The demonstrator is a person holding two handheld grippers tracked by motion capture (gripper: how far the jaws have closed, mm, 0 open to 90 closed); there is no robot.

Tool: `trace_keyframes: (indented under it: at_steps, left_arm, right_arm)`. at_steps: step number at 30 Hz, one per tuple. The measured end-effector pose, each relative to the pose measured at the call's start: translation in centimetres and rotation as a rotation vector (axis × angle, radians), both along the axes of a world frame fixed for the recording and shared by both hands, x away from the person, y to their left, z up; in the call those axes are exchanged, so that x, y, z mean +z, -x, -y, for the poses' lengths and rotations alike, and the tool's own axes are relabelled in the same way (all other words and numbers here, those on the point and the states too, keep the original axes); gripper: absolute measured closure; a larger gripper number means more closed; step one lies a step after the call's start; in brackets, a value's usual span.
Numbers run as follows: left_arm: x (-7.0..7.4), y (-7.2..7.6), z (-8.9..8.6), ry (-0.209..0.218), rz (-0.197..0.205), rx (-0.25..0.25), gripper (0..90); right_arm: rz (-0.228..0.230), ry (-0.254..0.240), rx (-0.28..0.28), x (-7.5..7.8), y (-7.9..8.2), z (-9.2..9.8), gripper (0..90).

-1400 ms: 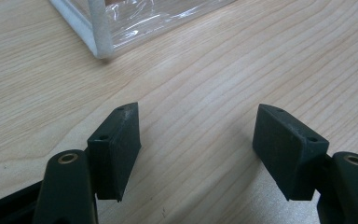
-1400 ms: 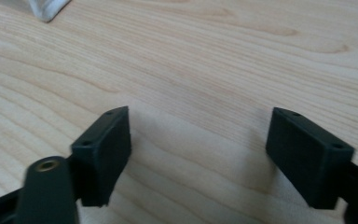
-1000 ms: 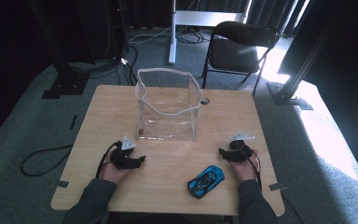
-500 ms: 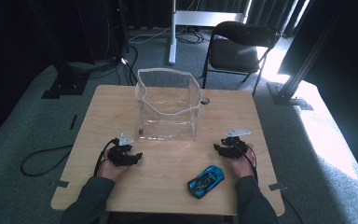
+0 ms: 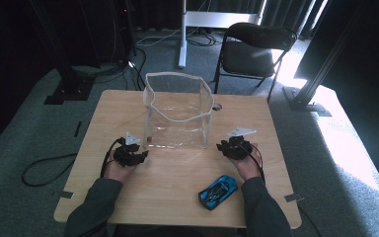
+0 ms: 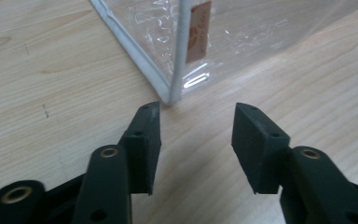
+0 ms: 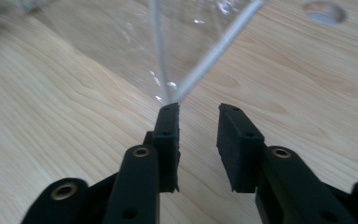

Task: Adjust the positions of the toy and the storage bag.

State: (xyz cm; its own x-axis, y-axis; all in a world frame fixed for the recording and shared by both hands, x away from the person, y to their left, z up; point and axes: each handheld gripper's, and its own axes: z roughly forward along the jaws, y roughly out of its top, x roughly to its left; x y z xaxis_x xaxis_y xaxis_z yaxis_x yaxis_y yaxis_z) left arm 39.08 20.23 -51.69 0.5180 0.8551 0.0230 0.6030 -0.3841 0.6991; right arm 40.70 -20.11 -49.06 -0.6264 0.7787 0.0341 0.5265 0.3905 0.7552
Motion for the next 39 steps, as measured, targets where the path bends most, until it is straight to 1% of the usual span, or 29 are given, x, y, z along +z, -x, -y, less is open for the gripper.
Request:
trace_keyframes:
  at_steps: [4,7,12,15,17,19,20,24,25,28,34,39]
  left_arm:
    - [0.1,-0.4,0.2,-0.006,0.0,0.004,56.8]
    - [0.2,-0.6,0.4,-0.01,0.002,-0.002,58.4]
    - [0.0,-1.3,0.6,-0.022,0.0,0.011,60.4]
    - [-0.1,-1.7,0.6,-0.019,-0.008,0.023,62.5]
    - [-0.2,-1.9,0.7,-0.017,-0.011,0.03,64.9]
    - [-0.3,-2.1,0.7,-0.012,-0.013,0.036,67.4]
    - [-0.2,-2.1,0.7,-0.009,-0.013,0.037,69.0]
    - [-0.2,-2.3,0.8,-0.003,-0.01,0.04,75.9]
    - [-0.2,-2.3,0.8,-0.008,-0.005,0.043,77.3]
    - [-0.2,-2.4,0.8,-0.006,0.001,0.051,82.0]
    - [-0.2,-2.4,0.9,-0.016,0.001,0.043,83.1]
    - [-0.2,-2.3,1.4,-0.016,0.001,0.032,83.5]
  right_arm:
    - [0.01,0.012,0.016,0.3,-0.3,-0.8,73.1]
    - [0.009,0.018,0.033,0.5,-0.7,-1.3,74.2]
    - [0.003,0.006,0.056,0.8,-1.5,-1.9,74.8]
    - [0.015,0.0,0.055,1.1,-1.8,-2.5,73.1]
    - [0.021,0.004,0.06,1.1,-2.1,-2.8,74.2]
    - [0.016,0.001,0.069,1.0,-2.3,-3.2,74.8]
    - [0.018,0.003,0.07,1.0,-2.3,-3.3,76.6]
    - [0.027,0.01,0.069,1.0,-2.5,-3.7,83.3]
    - [0.028,0.01,0.071,1.0,-2.5,-3.8,84.1]
    - [0.033,0.016,0.074,0.9,-2.5,-3.9,86.8]
    - [0.045,0.027,0.074,0.9,-2.2,-3.9,87.8]
    - [0.053,0.04,0.073,0.9,-1.8,-3.6,87.8]
